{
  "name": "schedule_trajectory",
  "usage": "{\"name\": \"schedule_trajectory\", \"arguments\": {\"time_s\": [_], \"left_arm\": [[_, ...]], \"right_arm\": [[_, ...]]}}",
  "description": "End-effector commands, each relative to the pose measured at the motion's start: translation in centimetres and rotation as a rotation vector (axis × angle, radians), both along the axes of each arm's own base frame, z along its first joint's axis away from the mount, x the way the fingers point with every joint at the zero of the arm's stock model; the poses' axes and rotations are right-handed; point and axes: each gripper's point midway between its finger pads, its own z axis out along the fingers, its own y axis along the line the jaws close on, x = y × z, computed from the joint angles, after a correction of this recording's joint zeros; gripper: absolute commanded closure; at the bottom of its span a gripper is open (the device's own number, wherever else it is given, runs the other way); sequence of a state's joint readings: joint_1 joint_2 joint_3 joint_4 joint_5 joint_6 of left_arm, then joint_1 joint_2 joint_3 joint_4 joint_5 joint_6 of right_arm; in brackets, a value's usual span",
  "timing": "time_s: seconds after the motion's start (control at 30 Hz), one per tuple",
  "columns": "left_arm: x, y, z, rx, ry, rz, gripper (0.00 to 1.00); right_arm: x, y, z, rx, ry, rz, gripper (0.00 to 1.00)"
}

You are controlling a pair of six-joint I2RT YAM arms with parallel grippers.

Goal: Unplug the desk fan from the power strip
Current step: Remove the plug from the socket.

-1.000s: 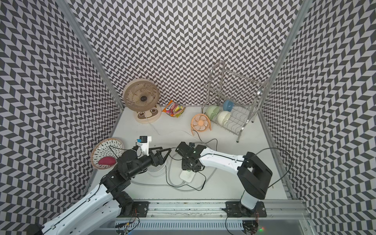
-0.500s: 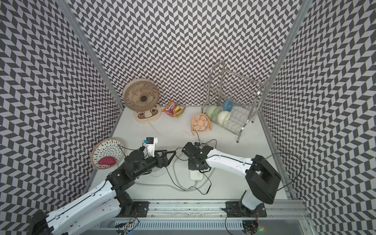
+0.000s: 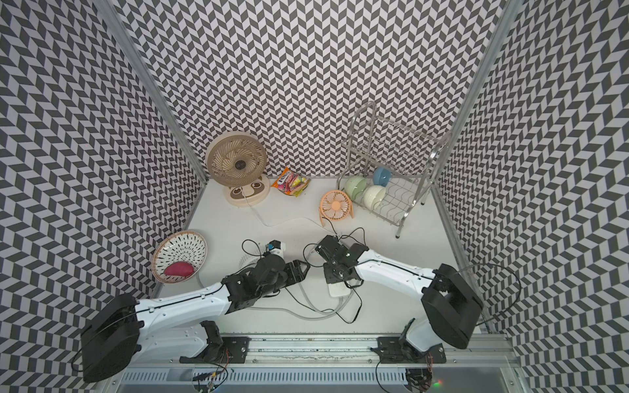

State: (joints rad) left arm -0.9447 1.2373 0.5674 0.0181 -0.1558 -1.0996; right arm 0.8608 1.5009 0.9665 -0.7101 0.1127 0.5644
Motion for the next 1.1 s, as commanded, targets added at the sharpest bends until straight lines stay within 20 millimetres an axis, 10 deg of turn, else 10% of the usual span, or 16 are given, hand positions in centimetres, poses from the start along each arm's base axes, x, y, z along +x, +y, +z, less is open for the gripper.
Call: {"name": "schedule_trajectory", "arguments": {"time_s": [0.0,0.63,1.07], "left_arm": [[1.3,-1.9,0.7,-0.036,0.02,0.033,0.31],[3.0,-7.2,-4.6,-0.152,0.167,-0.031,0.43],[1.6,-6.6,-10.8,-0.074,0.374,0.003,0.64]], "right_arm": [[0.9,0.9,0.6,0.025,-0.047,0.06,0.73],[0.5,2.9,0.6,0.085,-0.011,0.096,0.73],[0.8,3.2,1.1,0.064,-0.041,0.119,0.75]]}}
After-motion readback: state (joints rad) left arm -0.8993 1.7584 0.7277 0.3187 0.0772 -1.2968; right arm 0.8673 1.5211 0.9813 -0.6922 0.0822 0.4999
